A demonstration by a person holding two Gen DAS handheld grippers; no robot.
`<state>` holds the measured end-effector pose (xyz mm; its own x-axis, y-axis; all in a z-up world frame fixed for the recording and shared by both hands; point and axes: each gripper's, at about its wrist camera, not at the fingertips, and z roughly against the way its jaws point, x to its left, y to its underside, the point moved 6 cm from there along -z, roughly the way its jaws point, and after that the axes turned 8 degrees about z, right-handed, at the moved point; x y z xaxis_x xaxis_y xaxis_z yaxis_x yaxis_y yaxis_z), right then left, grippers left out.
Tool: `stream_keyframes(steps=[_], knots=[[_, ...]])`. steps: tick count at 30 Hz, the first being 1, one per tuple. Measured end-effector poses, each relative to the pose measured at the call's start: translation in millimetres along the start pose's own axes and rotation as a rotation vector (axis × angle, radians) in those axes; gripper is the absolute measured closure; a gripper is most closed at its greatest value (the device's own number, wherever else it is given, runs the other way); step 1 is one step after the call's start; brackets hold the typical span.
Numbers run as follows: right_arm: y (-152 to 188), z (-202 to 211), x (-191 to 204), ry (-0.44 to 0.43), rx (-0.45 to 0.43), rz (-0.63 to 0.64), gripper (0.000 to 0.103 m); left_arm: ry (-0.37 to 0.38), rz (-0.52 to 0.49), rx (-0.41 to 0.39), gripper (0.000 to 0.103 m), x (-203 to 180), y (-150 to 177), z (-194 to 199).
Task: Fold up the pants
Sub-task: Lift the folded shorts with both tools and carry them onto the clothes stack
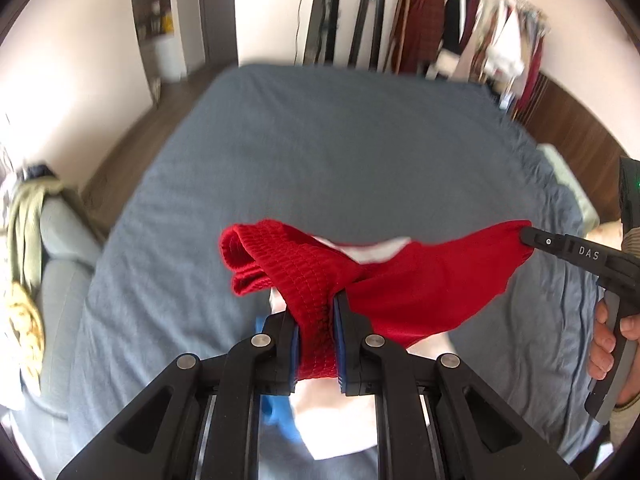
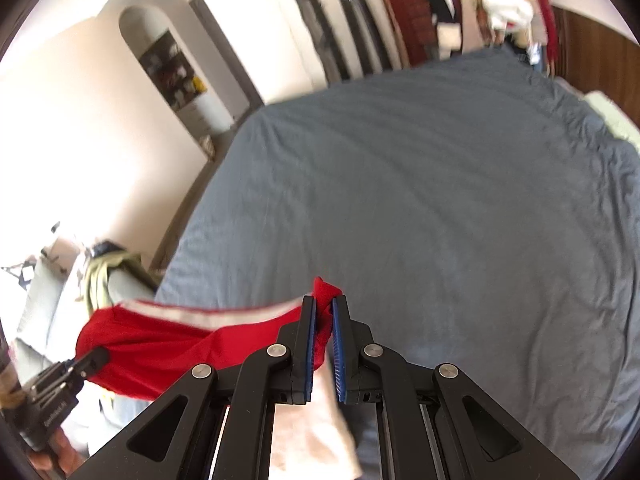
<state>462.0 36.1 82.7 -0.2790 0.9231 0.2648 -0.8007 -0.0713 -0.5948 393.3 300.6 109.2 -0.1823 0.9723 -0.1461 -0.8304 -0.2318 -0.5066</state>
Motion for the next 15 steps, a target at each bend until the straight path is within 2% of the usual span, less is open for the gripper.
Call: stream_keyframes(steps=[3,7,8,12,15], knots=[[31.0,-25.2,0.3,-0.014,0.111,-0.021,0.094,-0.004,-0.021,0.089,0.088,3.7,27.5,-13.6],[64.3,-48.6,-10.0,0.012,0.215,-0.028,0.094,-0.060,-0.064,0.155,0.088,14.7,52.2,-28.9],[71.9,-53.3,-10.7,0.014,0.238,-0.023,0.094,-0.055,-0.058,0.166,0.088,16.4,55.1,-29.8],[86.9,-57.4,-7.3,0.010,0.290,-0.008,0.094,-0.039,-0.060,0.190,0.088,19.8,58.6,-22.3],[85.8,-45.6,-2.3,-0.005,0.283,0.004,0.094,-0.036,-0.109,0.191,0.088,15.0,61.4,-13.5]])
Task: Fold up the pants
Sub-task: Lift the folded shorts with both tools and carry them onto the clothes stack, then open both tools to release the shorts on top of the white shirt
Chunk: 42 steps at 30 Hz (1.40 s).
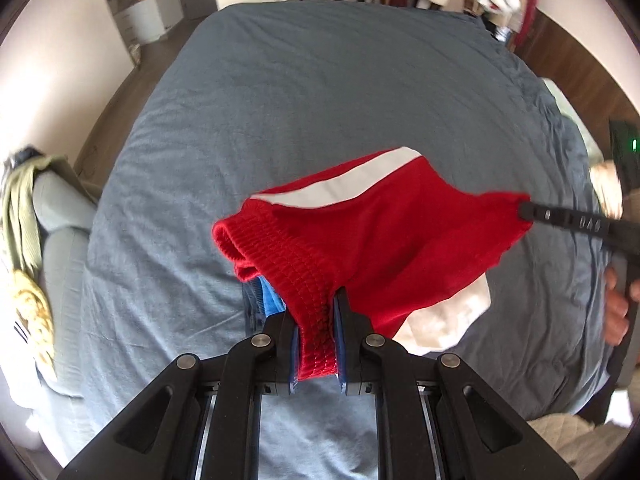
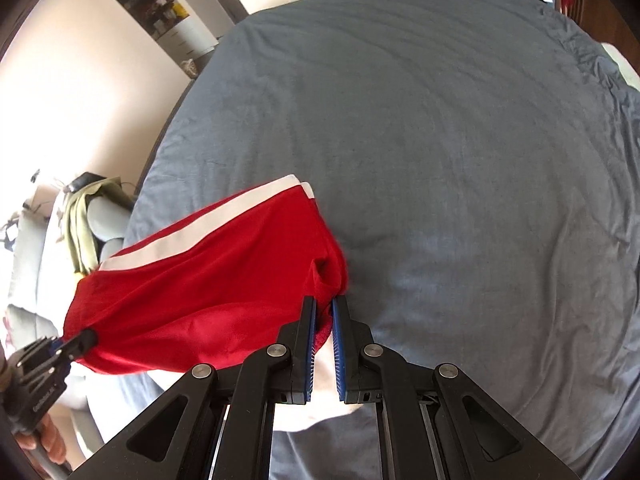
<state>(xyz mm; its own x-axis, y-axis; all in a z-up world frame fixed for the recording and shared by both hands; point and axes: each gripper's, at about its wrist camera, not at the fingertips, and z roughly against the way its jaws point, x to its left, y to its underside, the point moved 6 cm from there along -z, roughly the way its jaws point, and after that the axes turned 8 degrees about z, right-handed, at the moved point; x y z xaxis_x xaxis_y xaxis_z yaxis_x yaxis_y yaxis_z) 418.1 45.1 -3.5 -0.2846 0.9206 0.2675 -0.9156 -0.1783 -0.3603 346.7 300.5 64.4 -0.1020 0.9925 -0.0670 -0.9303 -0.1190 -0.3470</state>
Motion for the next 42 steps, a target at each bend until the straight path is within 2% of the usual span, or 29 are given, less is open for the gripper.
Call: stream_keyframes(steps=[4,9,16,22,24,26,28,30,33,35,40,42], knots=[[1.6,4.9,-1.3,0.003,0.000,0.004,0.094,-0.020,-0.008,0.035,0.088,2.9,-1.7,-12.2],[4.2,-36.7,-10.3,0.066,0.085,-0.012,0.094,-0.042,0.045,0.137,0.087,19.4,2.8,-51.8],[23.2,-66.2,-11.4,0.117,0.183,0.008,0.094,-0.067,0.045,0.176,0.081,27.1,16.9,-73.3],[39.5,-77.8,-13.4,0.135,0.241,0.018,0.094,-0.084,0.064,0.187,0.071,32.2,27.0,-80.7],[47.3,-76.7,-11.1,0.143,0.245,0.031,0.094,-0.111,0.075,0.179,0.056,36.0,29.7,-82.2],[55.7,-76.9,-10.1,0.149,0.255,0.039,0.094,-0.135,0.077,0.173,0.048,38.8,32.4,-83.8],[64.9,-77.0,-9.3,0.156,0.266,0.043,0.093,-0.131,0.084,0.176,0.048,39.7,36.8,-84.6],[70.4,-77.3,-10.0,0.162,0.276,0.050,0.092,-0.142,0.090,0.179,0.043,41.8,42.0,-84.1],[78.0,-74.5,-13.0,0.200,0.303,0.053,0.079,-0.174,0.079,0.157,0.040,45.6,43.1,-78.2],[75.2,-68.4,-11.8,0.223,0.284,0.059,0.072,-0.188,0.070,0.139,0.039,44.9,42.4,-71.1],[67.3,-31.2,-5.0,0.243,0.148,0.091,0.057,-0.246,0.015,0.044,0.036,37.7,36.6,-37.1],[62.2,-14.9,-3.6,0.244,0.088,0.093,0.056,-0.251,-0.006,-0.022,0.035,30.2,29.7,-20.5]])
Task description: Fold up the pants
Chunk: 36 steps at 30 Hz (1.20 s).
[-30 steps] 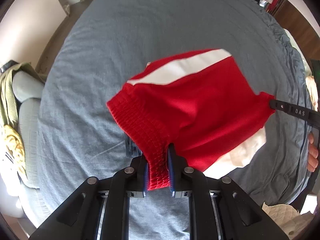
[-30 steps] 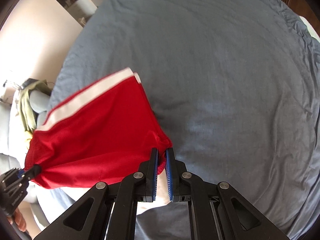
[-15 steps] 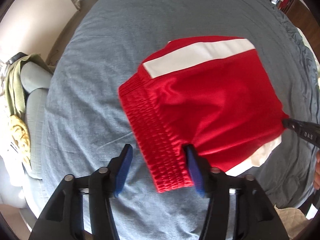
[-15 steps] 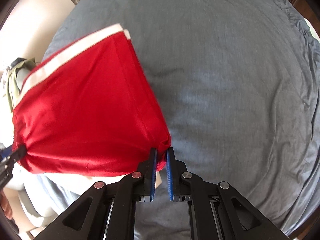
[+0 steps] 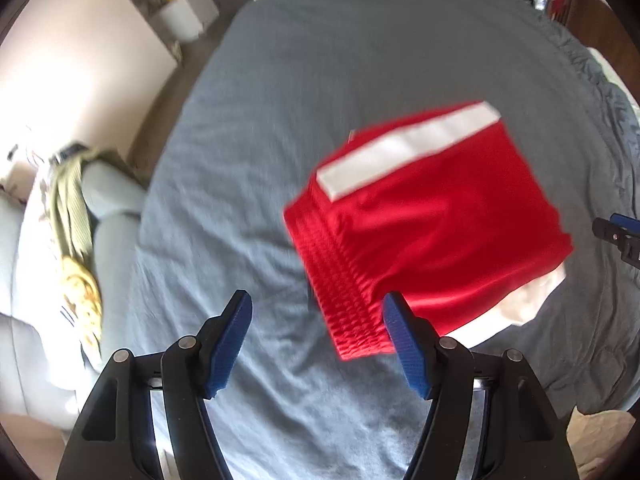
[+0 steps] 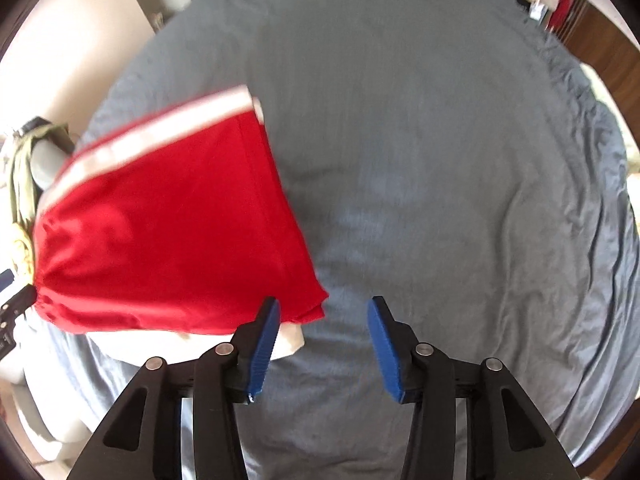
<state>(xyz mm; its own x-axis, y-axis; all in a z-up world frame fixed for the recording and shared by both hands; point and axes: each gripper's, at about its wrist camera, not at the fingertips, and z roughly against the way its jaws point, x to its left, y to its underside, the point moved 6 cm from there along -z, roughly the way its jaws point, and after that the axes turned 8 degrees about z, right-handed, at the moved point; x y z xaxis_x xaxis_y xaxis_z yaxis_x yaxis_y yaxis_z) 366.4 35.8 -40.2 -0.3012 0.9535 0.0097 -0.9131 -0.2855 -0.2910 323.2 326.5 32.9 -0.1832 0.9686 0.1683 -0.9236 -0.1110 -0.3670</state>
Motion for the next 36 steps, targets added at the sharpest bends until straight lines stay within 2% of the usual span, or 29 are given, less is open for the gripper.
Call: stream_keyframes(steps=[3,7,9,11,15,17,22,29,36], knots=[[-4.2,20.5,-1.6,-0.040,-0.083,-0.023,0.054,0.005,0.004,-0.102,0.035,-7.9,-13.6,23.4],[-9.8,52.5,-6.2,-0.102,-0.217,-0.035,0.042,0.031,0.009,-0.219,0.035,-28.2,-18.7,56.4],[-11.0,68.7,-9.7,-0.131,-0.278,-0.046,0.040,0.025,0.024,-0.280,0.034,-39.5,-16.8,74.9],[-10.6,86.9,-17.0,-0.144,-0.350,-0.042,0.029,0.041,0.045,-0.321,0.030,-50.5,-10.7,89.8],[-7.6,117.4,-26.8,-0.163,-0.458,-0.008,0.021,0.106,0.089,-0.395,0.021,-77.4,7.0,122.2],[-0.8,131.7,-33.1,-0.163,-0.500,0.007,0.016,0.107,0.099,-0.439,0.019,-87.6,17.5,138.2],[26.6,160.7,-43.5,-0.135,-0.571,0.030,0.014,0.137,0.160,-0.510,0.011,-101.7,39.6,170.1],[83.7,197.2,-54.3,-0.061,-0.653,0.054,0.008,0.138,0.129,-0.581,0.002,-129.0,77.3,201.0],[128.9,191.6,-75.5,-0.021,-0.658,0.054,0.004,0.155,0.125,-0.601,0.000,-162.8,122.3,191.9]])
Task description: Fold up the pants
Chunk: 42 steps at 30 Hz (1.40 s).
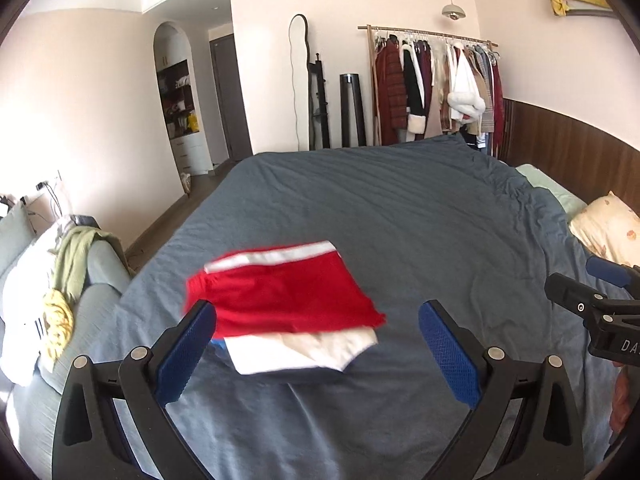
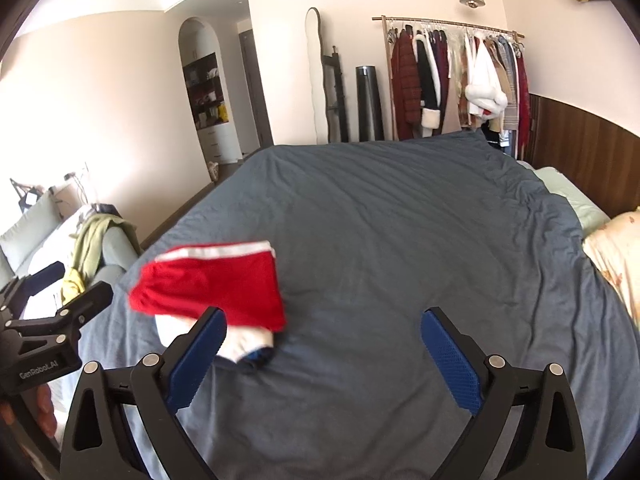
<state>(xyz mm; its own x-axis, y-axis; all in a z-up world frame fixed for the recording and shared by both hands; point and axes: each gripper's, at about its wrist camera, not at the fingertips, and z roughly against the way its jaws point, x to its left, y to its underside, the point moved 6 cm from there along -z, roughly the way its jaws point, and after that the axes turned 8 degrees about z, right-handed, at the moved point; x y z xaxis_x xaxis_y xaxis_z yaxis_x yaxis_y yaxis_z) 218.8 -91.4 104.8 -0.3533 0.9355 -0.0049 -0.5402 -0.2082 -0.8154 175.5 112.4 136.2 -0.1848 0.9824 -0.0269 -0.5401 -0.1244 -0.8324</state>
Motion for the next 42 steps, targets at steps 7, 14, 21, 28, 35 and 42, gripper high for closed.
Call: stream_keyframes(steps=[7,14,21,28,35,42], knots=[[63.2,-9.2,-20.1,0.016,-0.013,0.000,0.004,0.002,0.013,-0.021,0.000,-12.9,70.8,-16.6],[124.9,-16.3,-29.3,0.020,-0.067,0.007,0.004,-0.002,0.005,-0.070,0.000,-23.2,126.3,-22.8],[159.6,-1.3,-33.2,0.016,-0.113,-0.008,0.004,0.005,0.026,-0.096,0.000,-26.1,153.1,-0.6],[171.5,34.8,-34.9,0.058,-0.165,-0.032,0.004,0.035,0.018,-0.131,0.000,-29.4,157.9,26.2],[176.3,66.3,-33.8,0.091,-0.203,-0.033,0.004,0.044,0.030,-0.149,0.000,-29.5,164.0,49.1],[188.3,85.3,-30.9,0.095,-0.208,-0.032,0.004,0.043,0.033,-0.141,0.000,-28.3,173.6,62.8]])
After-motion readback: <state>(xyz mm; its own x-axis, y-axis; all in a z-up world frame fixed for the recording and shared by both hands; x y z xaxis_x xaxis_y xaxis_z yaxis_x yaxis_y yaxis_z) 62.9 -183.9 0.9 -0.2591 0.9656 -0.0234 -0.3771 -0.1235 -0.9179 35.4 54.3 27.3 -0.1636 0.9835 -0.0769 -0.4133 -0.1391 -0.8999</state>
